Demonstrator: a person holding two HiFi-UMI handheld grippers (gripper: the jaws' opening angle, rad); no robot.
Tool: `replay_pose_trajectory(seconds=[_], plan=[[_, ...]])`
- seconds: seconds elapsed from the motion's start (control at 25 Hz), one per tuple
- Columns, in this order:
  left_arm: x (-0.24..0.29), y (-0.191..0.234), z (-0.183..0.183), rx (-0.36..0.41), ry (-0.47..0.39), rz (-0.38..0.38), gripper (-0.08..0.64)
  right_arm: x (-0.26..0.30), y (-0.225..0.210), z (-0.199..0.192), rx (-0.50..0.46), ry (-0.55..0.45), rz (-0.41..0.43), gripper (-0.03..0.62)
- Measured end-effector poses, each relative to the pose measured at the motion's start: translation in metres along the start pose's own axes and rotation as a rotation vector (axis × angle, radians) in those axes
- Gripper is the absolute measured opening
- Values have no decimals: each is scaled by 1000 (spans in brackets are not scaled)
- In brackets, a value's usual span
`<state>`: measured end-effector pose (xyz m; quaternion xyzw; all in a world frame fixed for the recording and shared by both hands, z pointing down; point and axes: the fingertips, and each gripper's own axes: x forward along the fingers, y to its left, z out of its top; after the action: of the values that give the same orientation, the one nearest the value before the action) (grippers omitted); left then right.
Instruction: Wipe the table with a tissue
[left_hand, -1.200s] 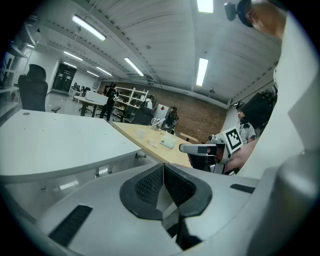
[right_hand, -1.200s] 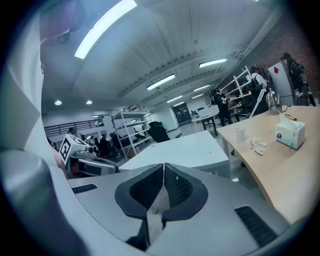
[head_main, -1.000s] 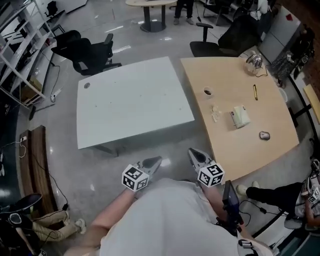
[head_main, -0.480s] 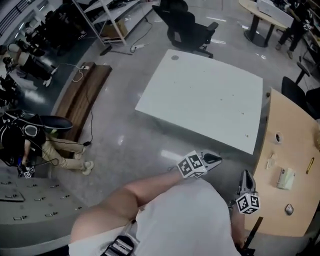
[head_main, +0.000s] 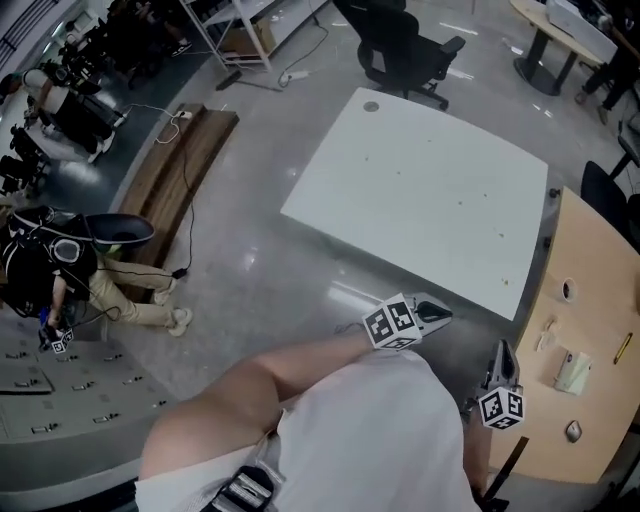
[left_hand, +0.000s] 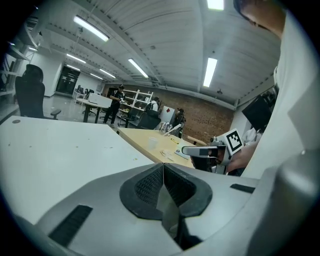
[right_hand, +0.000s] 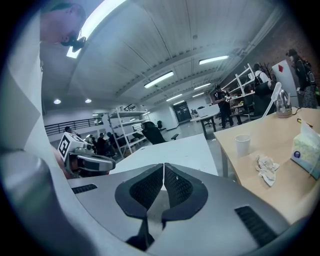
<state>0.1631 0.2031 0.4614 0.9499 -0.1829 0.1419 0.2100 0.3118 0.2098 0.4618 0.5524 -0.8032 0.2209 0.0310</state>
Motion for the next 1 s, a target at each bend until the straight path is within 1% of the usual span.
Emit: replay_pose_trajectory(seconds=[0.12,0.24,0.36,0.48,0.64,0.76,0.84,1.0], plan=[[-5,-2,4,18,16,-61,8,-9,2,2,5,-22,-55,18],[-14,25,20,32,16,-81,8,21,8,1,-19,-28,-41,18],[-4,52,34,47,20,-131,8,32,1,12,-28,-17,-136,18],[9,72,34,59,33,-166,8,42,-10,15,-33,-23,-196,18],[22,83,30,54,47,-215,8,34,-29,13,-43,-18,-284,18],[31,91,29,38,55,-233,8,26,-47,13,-46,-3,-349,18],[36,90,29,23,62,-247,8,17,-60,14,-49,17,-391,18],[45,83,36,23,69,-274,8,2,-93,14,-71,77,-479,18]])
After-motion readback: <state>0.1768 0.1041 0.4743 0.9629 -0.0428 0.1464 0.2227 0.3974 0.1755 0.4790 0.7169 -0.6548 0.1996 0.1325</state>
